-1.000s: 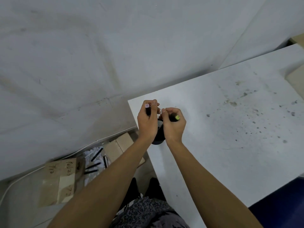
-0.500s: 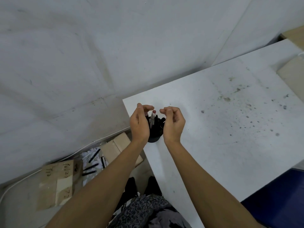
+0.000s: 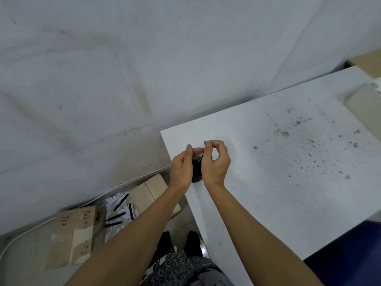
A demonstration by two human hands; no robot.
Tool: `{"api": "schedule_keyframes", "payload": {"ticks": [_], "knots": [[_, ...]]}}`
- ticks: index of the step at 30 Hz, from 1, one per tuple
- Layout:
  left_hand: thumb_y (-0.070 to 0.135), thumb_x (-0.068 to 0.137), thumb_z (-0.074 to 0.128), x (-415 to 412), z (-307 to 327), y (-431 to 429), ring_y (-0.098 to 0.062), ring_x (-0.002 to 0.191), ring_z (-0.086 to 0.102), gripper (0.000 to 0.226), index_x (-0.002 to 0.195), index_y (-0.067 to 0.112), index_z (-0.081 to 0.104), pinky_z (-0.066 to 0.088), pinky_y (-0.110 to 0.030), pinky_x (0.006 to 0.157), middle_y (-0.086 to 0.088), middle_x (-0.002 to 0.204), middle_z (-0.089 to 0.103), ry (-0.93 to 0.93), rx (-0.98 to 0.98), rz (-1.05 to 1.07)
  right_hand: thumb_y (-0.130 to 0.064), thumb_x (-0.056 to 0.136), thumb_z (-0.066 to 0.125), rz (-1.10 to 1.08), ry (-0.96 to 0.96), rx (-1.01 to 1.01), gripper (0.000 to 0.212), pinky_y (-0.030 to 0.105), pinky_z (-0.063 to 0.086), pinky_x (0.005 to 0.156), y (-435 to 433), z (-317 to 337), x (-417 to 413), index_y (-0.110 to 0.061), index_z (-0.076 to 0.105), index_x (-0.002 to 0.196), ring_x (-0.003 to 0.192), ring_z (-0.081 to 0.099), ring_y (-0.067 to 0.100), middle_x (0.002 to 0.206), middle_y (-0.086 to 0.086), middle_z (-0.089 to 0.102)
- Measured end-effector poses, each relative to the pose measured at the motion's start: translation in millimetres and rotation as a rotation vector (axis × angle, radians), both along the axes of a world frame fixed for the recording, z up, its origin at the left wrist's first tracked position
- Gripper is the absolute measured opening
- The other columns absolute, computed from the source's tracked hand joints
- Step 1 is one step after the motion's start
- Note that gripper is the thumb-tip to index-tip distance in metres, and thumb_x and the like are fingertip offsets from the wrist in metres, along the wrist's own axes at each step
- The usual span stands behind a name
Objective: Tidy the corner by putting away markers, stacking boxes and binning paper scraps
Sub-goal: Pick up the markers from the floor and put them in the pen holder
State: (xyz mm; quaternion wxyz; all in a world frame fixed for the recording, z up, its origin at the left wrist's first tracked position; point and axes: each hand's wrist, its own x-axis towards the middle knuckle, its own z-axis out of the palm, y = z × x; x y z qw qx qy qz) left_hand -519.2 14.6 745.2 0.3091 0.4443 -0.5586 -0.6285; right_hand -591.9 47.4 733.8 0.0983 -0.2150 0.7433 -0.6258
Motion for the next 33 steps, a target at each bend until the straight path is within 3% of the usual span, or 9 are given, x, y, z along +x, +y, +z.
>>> {"api": "schedule_keyframes", "payload": {"ticks": [2, 6, 10, 16, 20, 22, 28, 33], "knots": [[0.033, 0.105, 0.037, 1.8, 4.5, 2.3, -0.006, 0.095, 0.069, 0.043, 0.103, 0.013, 0.076, 0.052, -0.014, 0.081, 0.003, 0.1, 0.075, 0.039, -0.026, 0.045, -0.026, 0.093, 0.056, -0.001, 0.023, 0.008, 0.007, 0.025, 0.051, 0.084, 1.8, 1.5, -0.2, -0.025, 0.062, 0.091, 0.094, 0.062, 0.009, 0.092, -0.012, 0.065], [0.029, 0.105, 0.04, 6.3, 9.4, 1.9, -0.012, 0.096, 0.069, 0.039, 0.097, 0.012, 0.074, 0.052, -0.019, 0.085, 0.0, 0.098, 0.075, 0.086, -0.048, 0.099, -0.025, 0.092, 0.056, 0.016, 0.03, -0.006, 0.008, 0.033, 0.051, 0.08, 6.3, 5.1, 0.8, -0.022, 0.063, 0.089, 0.09, 0.063, 0.013, 0.089, -0.009, 0.067], [0.023, 0.105, 0.041, 15.4, 15.5, 1.0, -0.008, 0.093, 0.069, 0.036, 0.098, 0.006, 0.072, 0.046, -0.007, 0.078, -0.003, 0.096, 0.074, 0.085, -0.077, 0.217, -0.017, 0.094, 0.058, 0.085, 0.041, -0.057, 0.007, 0.024, 0.051, 0.067, 9.1, 15.5, 11.6, -0.016, 0.063, 0.088, 0.076, 0.062, 0.01, 0.081, -0.009, 0.065], [0.025, 0.104, 0.043, 55.7, 13.7, -1.5, -0.01, 0.091, 0.07, 0.032, 0.096, 0.013, 0.071, 0.051, -0.024, 0.091, 0.006, 0.087, 0.074, 0.058, -0.084, 0.26, -0.014, 0.097, 0.06, 0.222, -0.014, -0.09, 0.009, 0.019, 0.05, 0.061, 5.6, 21.7, 50.1, -0.011, 0.064, 0.09, 0.067, 0.062, 0.017, 0.073, 0.001, 0.066], [0.025, 0.104, 0.043, 97.1, 17.5, -2.0, -0.008, 0.085, 0.069, 0.032, 0.094, 0.013, 0.071, 0.052, -0.018, 0.082, 0.0, 0.085, 0.073, 0.07, -0.095, 0.314, -0.012, 0.097, 0.059, 0.346, -0.054, -0.077, 0.011, 0.016, 0.047, 0.06, 0.4, 23.8, 88.3, -0.012, 0.064, 0.088, 0.061, 0.058, 0.004, 0.067, -0.017, 0.064], [0.024, 0.104, 0.043, 121.7, 17.8, -2.6, -0.005, 0.08, 0.068, 0.032, 0.093, 0.013, 0.071, 0.052, -0.014, 0.076, 0.0, 0.082, 0.072, 0.073, -0.099, 0.34, -0.012, 0.097, 0.059, 0.409, -0.062, -0.058, 0.011, 0.016, 0.045, 0.059, -2.3, 22.5, 111.3, -0.011, 0.065, 0.088, 0.06, 0.057, 0.001, 0.066, -0.017, 0.063], [0.018, 0.102, 0.048, 228.8, 5.1, -8.8, -0.005, 0.077, 0.066, 0.025, 0.099, 0.009, 0.071, 0.052, -0.015, 0.07, -0.005, 0.085, 0.071, 0.04, -0.092, 0.393, -0.012, 0.095, 0.059, 0.549, -0.095, 0.011, 0.011, 0.023, 0.048, 0.062, -10.0, 13.4, 208.0, -0.013, 0.067, 0.088, 0.066, 0.06, 0.005, 0.072, -0.012, 0.066], [0.013, 0.098, 0.055, 324.7, -12.1, -9.0, -0.007, 0.079, 0.068, 0.015, 0.1, 0.013, 0.07, 0.055, -0.019, 0.074, -0.001, 0.083, 0.072, -0.018, -0.08, 0.383, -0.025, 0.093, 0.059, 0.59, -0.149, 0.07, 0.009, 0.045, 0.056, 0.065, -12.4, -6.8, 284.7, -0.026, 0.067, 0.088, 0.069, 0.063, 0.022, 0.078, -0.003, 0.069]]}}
